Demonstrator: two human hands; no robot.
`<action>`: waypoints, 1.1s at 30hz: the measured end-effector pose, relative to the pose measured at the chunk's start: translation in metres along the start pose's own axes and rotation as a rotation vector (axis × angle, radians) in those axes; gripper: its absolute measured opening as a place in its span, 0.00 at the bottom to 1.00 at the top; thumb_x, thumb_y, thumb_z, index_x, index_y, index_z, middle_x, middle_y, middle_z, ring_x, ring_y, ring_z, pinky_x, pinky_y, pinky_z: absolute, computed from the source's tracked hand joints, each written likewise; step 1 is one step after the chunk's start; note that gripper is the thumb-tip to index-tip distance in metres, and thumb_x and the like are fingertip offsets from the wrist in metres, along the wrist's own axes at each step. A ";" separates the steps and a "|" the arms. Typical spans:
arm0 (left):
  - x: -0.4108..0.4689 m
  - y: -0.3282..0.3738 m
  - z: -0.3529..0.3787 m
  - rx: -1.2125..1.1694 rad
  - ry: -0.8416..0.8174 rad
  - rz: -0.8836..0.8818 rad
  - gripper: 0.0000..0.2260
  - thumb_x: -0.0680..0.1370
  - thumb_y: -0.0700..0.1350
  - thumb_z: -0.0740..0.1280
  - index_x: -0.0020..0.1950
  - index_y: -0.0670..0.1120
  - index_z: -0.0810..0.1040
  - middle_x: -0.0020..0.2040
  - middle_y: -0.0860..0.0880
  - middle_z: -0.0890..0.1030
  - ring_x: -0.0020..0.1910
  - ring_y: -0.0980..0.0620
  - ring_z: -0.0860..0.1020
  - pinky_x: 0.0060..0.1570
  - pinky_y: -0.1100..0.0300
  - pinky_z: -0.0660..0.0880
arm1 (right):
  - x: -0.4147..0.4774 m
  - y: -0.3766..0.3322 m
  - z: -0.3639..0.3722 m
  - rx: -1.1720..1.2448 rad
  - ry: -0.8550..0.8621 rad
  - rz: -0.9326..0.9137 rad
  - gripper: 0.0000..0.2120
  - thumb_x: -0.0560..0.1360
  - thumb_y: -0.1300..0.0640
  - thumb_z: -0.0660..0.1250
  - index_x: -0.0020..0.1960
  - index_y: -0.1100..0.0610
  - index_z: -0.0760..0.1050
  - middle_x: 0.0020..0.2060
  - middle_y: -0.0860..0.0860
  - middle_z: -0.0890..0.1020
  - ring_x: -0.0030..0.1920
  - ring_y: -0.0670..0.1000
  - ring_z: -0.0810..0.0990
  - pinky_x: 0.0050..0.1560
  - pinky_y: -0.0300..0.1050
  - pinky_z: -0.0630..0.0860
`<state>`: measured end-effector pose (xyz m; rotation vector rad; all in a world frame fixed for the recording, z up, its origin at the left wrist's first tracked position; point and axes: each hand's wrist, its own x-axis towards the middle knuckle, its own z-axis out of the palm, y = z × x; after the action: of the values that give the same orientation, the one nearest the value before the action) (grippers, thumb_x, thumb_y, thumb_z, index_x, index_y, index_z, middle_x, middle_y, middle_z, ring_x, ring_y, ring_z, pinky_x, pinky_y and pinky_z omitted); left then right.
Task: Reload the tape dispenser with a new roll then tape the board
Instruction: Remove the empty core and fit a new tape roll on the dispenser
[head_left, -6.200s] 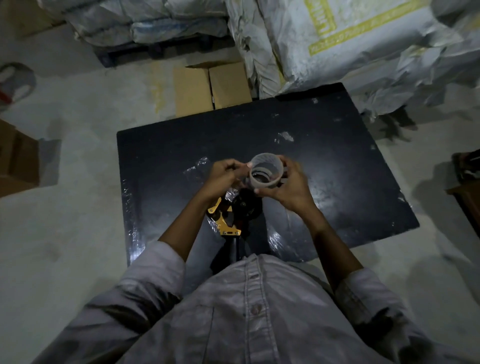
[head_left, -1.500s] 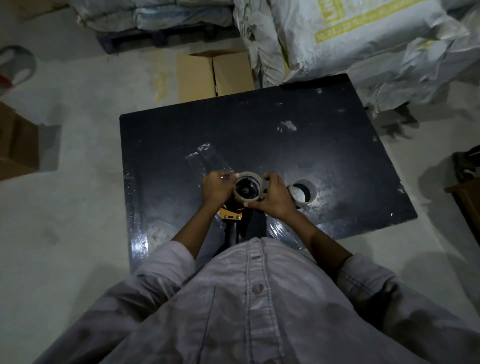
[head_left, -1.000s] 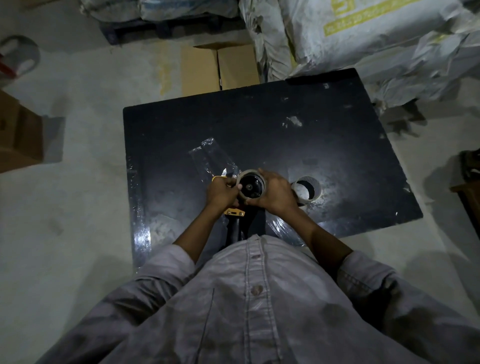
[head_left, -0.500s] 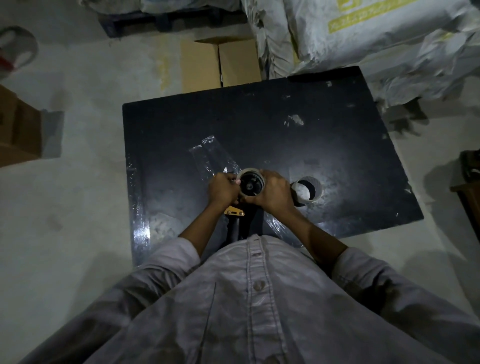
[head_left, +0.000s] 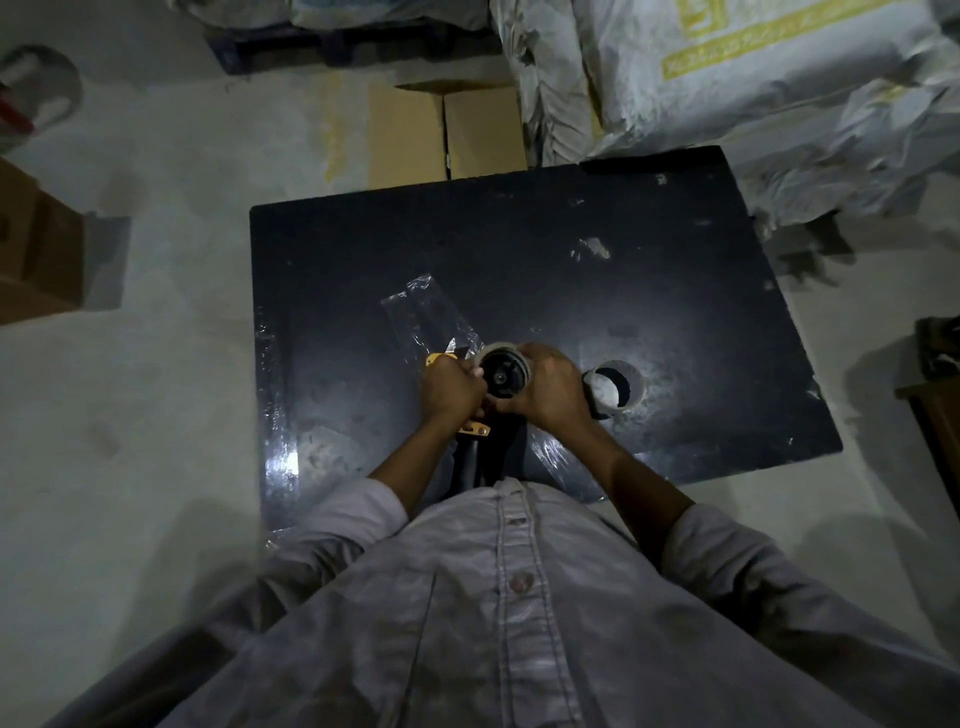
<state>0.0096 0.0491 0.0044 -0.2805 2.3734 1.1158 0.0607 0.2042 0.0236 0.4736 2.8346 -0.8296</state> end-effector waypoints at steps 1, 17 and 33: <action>-0.003 -0.003 0.003 -0.053 -0.015 -0.037 0.08 0.85 0.43 0.70 0.53 0.41 0.88 0.34 0.40 0.87 0.22 0.49 0.82 0.21 0.61 0.76 | 0.006 0.004 -0.006 -0.001 -0.041 -0.034 0.48 0.57 0.37 0.88 0.70 0.58 0.80 0.61 0.55 0.86 0.60 0.56 0.85 0.60 0.50 0.83; 0.016 -0.009 -0.030 -0.271 -0.216 0.065 0.13 0.81 0.40 0.78 0.64 0.36 0.87 0.46 0.35 0.89 0.33 0.40 0.87 0.33 0.57 0.86 | 0.024 0.009 -0.018 -0.009 -0.264 -0.218 0.57 0.56 0.43 0.91 0.80 0.54 0.72 0.71 0.54 0.79 0.70 0.56 0.78 0.72 0.53 0.76; 0.018 -0.020 -0.026 -0.417 -0.190 0.020 0.11 0.82 0.48 0.77 0.60 0.42 0.90 0.50 0.45 0.90 0.50 0.46 0.89 0.52 0.45 0.89 | 0.026 -0.001 -0.036 0.063 -0.271 -0.092 0.52 0.55 0.45 0.90 0.76 0.52 0.77 0.66 0.49 0.85 0.63 0.50 0.83 0.64 0.44 0.80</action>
<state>-0.0070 0.0167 -0.0037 -0.2775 1.9684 1.5698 0.0339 0.2298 0.0479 0.2196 2.6031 -0.9246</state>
